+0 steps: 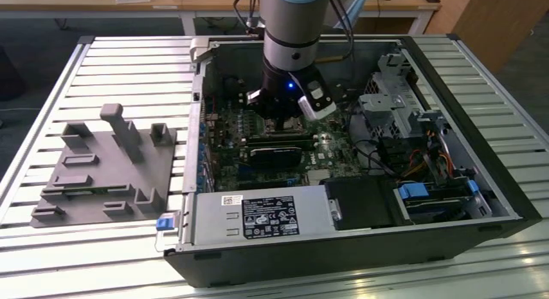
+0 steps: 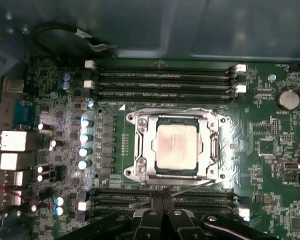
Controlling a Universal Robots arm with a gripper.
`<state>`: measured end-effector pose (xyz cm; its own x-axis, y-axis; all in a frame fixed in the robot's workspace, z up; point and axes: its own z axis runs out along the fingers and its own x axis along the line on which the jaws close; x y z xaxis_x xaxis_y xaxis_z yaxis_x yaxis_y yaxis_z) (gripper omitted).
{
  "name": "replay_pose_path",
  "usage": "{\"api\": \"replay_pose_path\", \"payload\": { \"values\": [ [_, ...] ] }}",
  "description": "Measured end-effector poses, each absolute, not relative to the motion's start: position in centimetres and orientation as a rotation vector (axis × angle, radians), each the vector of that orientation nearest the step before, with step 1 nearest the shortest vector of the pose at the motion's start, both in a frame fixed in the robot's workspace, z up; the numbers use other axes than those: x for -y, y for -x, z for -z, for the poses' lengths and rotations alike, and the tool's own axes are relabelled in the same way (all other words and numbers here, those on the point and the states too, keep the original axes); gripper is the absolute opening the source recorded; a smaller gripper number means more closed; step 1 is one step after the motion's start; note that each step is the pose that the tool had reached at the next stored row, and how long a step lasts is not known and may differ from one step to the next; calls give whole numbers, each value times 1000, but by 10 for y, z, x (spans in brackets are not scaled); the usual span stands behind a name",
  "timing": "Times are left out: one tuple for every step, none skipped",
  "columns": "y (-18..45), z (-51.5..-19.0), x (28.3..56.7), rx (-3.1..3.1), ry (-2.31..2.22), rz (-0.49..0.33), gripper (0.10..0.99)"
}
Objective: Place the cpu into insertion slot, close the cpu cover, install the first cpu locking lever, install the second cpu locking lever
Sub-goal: 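Install the second cpu locking lever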
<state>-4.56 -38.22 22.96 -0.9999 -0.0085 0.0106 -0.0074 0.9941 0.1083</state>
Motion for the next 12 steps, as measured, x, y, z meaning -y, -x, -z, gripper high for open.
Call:
{"api": "replay_pose_path", "payload": {
  "values": [
    [46, -230, 383, 3126, -12, 173, 106],
    [47, -229, 384, 3126, -12, 177, 106],
    [49, -229, 385, 3125, -12, 180, 106],
    [50, -229, 385, 3125, -12, 184, 106],
    [51, -229, 385, 3125, -12, 186, 106],
    [53, -228, 385, 3125, -13, 188, 106],
    [53, -227, 385, 3125, -12, 189, 106],
    [54, -226, 385, 3125, -12, 189, 106],
    [54, -224, 385, 3125, -13, 189, 106],
    [54, -222, 385, 3125, -13, 190, 106],
    [54, -220, 386, 3125, -12, 190, 106],
    [54, -218, 386, 3125, -13, 190, 106]
  ]
}}
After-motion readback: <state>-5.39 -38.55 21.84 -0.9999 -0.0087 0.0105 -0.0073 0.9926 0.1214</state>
